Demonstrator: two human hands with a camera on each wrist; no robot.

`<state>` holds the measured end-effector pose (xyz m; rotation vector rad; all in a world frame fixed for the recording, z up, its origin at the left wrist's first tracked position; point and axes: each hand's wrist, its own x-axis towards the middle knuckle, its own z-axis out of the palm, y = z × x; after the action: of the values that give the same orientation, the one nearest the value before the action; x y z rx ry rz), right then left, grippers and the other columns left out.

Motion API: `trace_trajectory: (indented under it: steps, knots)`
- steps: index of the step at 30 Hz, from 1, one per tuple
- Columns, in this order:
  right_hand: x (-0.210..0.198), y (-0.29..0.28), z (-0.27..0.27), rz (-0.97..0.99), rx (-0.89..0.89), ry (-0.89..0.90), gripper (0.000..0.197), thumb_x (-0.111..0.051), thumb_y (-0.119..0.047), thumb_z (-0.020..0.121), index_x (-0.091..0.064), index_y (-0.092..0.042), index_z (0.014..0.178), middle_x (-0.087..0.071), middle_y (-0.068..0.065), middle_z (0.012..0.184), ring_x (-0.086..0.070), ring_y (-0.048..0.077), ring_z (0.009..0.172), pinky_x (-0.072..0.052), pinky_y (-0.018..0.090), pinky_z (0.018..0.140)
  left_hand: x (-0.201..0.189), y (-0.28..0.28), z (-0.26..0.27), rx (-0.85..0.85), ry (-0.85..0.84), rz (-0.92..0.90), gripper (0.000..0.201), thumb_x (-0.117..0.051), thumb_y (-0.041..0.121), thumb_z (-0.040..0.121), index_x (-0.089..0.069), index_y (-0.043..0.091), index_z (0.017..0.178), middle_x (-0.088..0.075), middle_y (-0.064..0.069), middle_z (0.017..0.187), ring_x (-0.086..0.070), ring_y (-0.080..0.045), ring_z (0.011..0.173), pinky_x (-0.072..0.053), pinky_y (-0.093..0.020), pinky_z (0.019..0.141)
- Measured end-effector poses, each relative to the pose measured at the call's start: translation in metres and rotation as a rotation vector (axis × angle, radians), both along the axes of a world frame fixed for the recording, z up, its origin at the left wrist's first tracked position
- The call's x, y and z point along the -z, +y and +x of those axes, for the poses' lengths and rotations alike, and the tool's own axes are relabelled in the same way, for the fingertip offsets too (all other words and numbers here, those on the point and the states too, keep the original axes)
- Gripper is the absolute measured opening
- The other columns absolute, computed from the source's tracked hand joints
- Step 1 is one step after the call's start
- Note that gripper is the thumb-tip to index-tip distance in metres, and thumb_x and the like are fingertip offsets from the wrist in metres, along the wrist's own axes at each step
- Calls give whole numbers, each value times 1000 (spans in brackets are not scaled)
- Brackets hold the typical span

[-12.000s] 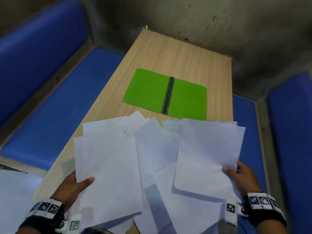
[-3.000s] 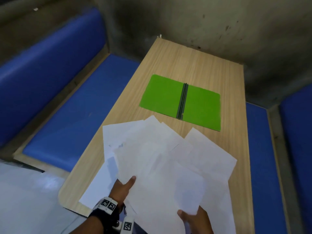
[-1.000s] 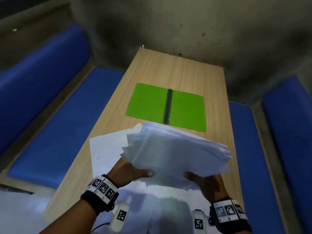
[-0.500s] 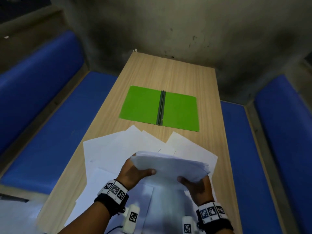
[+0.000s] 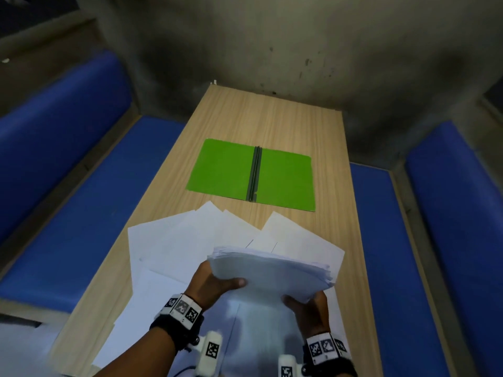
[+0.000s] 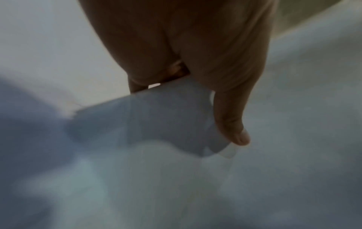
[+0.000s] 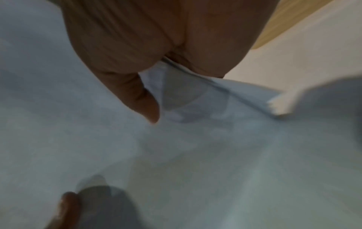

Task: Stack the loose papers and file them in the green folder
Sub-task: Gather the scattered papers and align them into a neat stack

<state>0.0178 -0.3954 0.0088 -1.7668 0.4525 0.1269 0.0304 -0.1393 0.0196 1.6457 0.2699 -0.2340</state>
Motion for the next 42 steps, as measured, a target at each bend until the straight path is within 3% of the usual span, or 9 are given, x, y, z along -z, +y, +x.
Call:
trace_trajectory:
  steps: [7, 11, 15, 19, 26, 30, 33, 37, 42]
  knots:
    - [12, 9, 4, -9, 73, -13, 29, -64, -7, 49, -63, 1, 76, -61, -8, 59, -55, 0, 55, -44, 11, 49, -6, -12, -3, -3, -35, -36, 48, -91, 6, 64, -70, 16, 106, -77, 10, 98, -72, -7, 90, -56, -19, 69]
    - [12, 7, 1, -73, 60, -9, 21, -66, 3, 53, -52, -13, 56, -51, -9, 47, -45, 1, 43, -40, 18, 43, -3, -11, -6, 14, -38, -10, 46, -91, 5, 64, -70, 17, 103, -76, 18, 96, -71, -2, 87, -53, -15, 67]
    - [16, 13, 0, -64, -12, 20, 33, -53, -3, 45, -26, -21, 51, -29, -11, 38, -29, 4, 35, -24, 13, 40, 12, -15, -9, 26, 39, -2, 47, -93, 10, 61, -70, 22, 100, -77, 13, 94, -72, -11, 89, -56, -21, 68]
    - [6, 13, 15, -38, -70, -40, 21, -54, -3, 47, -37, -15, 49, -38, -8, 42, -30, -1, 41, -27, 18, 42, -6, -8, -3, -43, 29, -28, 39, -89, 13, 69, -71, 23, 102, -78, 6, 99, -73, -12, 91, -59, -27, 73]
    - [-27, 56, 52, 42, -405, -28, 46, -54, 3, 56, -65, -16, 96, -73, 1, 90, -68, 14, 79, -56, 30, 70, -37, 66, -21, -175, 16, 174, 11, -82, 22, 79, -73, 25, 84, -74, 25, 74, -70, 5, 70, -52, -14, 62]
    - [-1, 104, 42, -131, -445, 63, 43, -51, 5, 78, -61, -25, 108, -63, -3, 101, -61, 13, 90, -53, 23, 79, -31, 126, -44, -446, 87, 266, 17, -86, 27, 74, -73, 17, 82, -78, 1, 81, -71, -12, 72, -56, -30, 66]
    - [24, 138, 27, -375, -666, 172, 45, -62, -20, 84, -52, -26, 127, -51, -5, 124, -53, 15, 110, -47, 39, 100, -32, 159, -66, -574, 108, 268, 19, -78, 10, 82, -69, 4, 97, -70, -18, 95, -68, -15, 74, -52, -12, 58]
    - [42, 180, 11, -878, -1031, 103, 70, -65, -56, 73, -41, -24, 131, -48, 1, 131, -44, 27, 121, -40, 46, 96, -26, 200, -97, -636, 165, 274, 48, -81, 22, 80, -66, -6, 116, -69, -21, 109, -61, -22, 97, -44, -32, 86]
    - [58, 200, 7, -939, -1075, 200, 60, -70, -25, 78, -42, -19, 131, -55, 6, 126, -50, 30, 118, -40, 46, 97, -23, 220, -117, -728, 237, 277, 43, -79, 14, 81, -63, -6, 115, -66, -18, 104, -61, -28, 95, -45, -39, 86]
